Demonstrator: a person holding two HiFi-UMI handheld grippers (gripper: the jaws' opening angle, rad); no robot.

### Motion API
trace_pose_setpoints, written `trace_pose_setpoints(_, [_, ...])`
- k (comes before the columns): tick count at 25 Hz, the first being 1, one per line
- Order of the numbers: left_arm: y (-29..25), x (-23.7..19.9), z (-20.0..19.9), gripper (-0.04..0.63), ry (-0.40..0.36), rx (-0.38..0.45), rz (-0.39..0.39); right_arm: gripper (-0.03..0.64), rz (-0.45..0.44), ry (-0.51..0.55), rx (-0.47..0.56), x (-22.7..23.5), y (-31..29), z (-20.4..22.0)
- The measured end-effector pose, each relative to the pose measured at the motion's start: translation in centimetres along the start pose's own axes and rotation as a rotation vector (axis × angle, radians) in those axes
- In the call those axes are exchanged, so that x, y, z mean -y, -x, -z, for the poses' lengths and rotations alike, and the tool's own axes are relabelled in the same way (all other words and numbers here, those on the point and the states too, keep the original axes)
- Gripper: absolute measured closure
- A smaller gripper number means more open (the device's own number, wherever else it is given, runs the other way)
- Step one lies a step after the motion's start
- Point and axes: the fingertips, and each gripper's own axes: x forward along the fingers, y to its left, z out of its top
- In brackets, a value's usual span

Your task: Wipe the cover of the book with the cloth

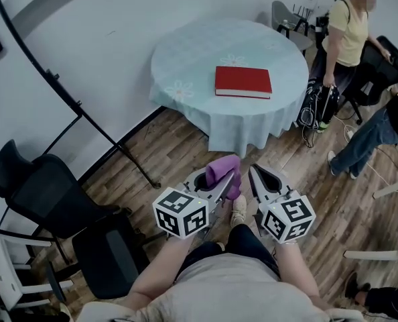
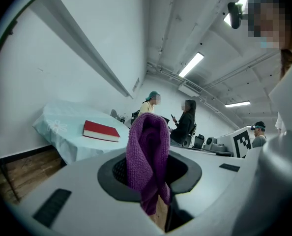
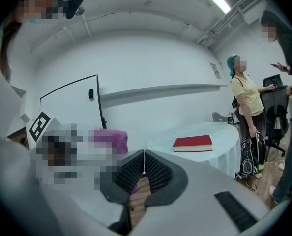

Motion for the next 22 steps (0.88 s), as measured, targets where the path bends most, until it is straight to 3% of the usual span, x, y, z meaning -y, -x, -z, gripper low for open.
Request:
trace_pose_setpoints(14, [-13.3,-6.6,-7.4,0.486,-0.008,0.037,-0.053,0.594,-0.05,0.022,-0.016,12.5,-10.3,-5.9])
trace_pose_setpoints(22, [-18.5,-9.4,-9.8,0.486,-0.017,0.058,-0.107,0.594,-0.105,0.022,-0.024,17.1,-14.7,-7.5])
